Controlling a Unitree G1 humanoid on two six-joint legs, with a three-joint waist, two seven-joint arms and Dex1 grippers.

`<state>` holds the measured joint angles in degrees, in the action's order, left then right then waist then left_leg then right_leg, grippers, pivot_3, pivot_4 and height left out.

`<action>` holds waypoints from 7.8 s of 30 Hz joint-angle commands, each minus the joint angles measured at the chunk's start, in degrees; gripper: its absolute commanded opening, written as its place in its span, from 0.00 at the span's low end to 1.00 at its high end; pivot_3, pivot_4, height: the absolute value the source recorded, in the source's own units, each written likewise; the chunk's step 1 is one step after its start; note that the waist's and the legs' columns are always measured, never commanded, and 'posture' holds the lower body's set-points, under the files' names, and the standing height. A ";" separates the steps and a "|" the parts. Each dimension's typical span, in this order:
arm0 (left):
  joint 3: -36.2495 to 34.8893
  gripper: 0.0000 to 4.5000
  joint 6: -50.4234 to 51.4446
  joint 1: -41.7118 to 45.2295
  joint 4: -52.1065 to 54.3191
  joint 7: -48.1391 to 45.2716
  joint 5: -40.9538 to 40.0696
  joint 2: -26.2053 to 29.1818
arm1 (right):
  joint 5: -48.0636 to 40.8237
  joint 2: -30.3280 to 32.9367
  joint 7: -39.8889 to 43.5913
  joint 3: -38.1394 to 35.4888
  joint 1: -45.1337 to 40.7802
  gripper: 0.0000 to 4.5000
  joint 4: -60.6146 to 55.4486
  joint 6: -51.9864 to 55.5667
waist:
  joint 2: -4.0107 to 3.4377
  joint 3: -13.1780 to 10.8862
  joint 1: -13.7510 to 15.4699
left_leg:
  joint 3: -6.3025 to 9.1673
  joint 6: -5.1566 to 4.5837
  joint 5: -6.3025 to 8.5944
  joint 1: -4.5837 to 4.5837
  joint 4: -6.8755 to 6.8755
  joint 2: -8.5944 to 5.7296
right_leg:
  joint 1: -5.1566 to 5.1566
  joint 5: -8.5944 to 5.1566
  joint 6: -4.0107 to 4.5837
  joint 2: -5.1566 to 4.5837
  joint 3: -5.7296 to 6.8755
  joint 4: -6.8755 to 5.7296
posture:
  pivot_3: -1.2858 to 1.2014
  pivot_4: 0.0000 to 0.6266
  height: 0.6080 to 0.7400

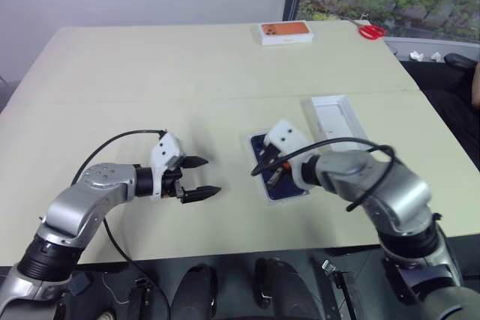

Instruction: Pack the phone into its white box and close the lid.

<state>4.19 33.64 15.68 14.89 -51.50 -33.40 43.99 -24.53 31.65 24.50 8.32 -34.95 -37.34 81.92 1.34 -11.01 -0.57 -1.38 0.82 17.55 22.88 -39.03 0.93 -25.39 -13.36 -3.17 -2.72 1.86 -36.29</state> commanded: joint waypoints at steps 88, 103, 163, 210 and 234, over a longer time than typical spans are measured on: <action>-0.85 1.00 -20.96 0.51 -9.17 -9.23 12.24 -10.73 | 9.74 -0.36 -7.70 -11.10 -23.04 0.01 54.96 3.93 | -0.03 0.04 -0.22 | -0.16 -0.10 0.04 -0.49 -0.18 0.00 | 0.13 0.01 0.02 -0.03 -0.13 -0.81 | 0.52 0.24 1.00; -7.83 1.00 -27.43 6.11 -28.14 -6.96 16.02 -5.86 | -49.08 -11.20 -8.91 -24.22 -11.19 0.01 22.34 10.58 | -0.07 0.02 -0.27 | -0.07 -0.12 0.05 -0.48 -0.14 0.13 | 0.09 0.04 0.06 0.00 -0.06 -0.82 | 0.52 0.24 1.00; -3.27 0.01 0.13 9.23 -13.33 2.24 10.84 -11.05 | -32.40 20.18 -22.56 1.02 1.83 0.00 10.91 -18.37 | 0.02 0.06 0.15 | -0.21 -0.15 0.06 -0.41 -0.18 0.17 | 0.05 0.06 0.09 0.17 -0.17 -0.65 | 0.52 0.24 1.00; 12.07 0.01 2.17 12.23 -4.50 -5.15 13.13 -19.06 | -7.40 13.57 -2.98 1.30 8.40 0.00 1.19 -10.68 | 0.02 0.06 -0.02 | -0.14 -0.15 0.05 -0.45 -0.23 0.03 | 0.11 0.05 0.08 0.11 -0.17 -0.73 | 0.52 0.24 1.00; 6.65 0.01 0.74 12.03 -9.99 -4.10 12.57 -17.30 | -6.14 11.19 -0.79 8.08 10.84 0.00 -4.64 -8.50 | 0.03 0.07 -0.09 | -0.10 -0.15 0.04 -0.52 -0.24 0.03 | 0.14 0.05 0.08 0.13 -0.16 -0.79 | 0.52 0.24 1.00</action>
<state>13.06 34.47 26.83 4.48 -55.82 -19.34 26.54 -30.55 43.36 23.37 15.44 -24.78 -40.42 72.44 1.37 -10.94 -0.66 -1.48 0.67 17.59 22.35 -39.27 0.96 -25.24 -13.30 -3.09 -2.59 1.70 -37.09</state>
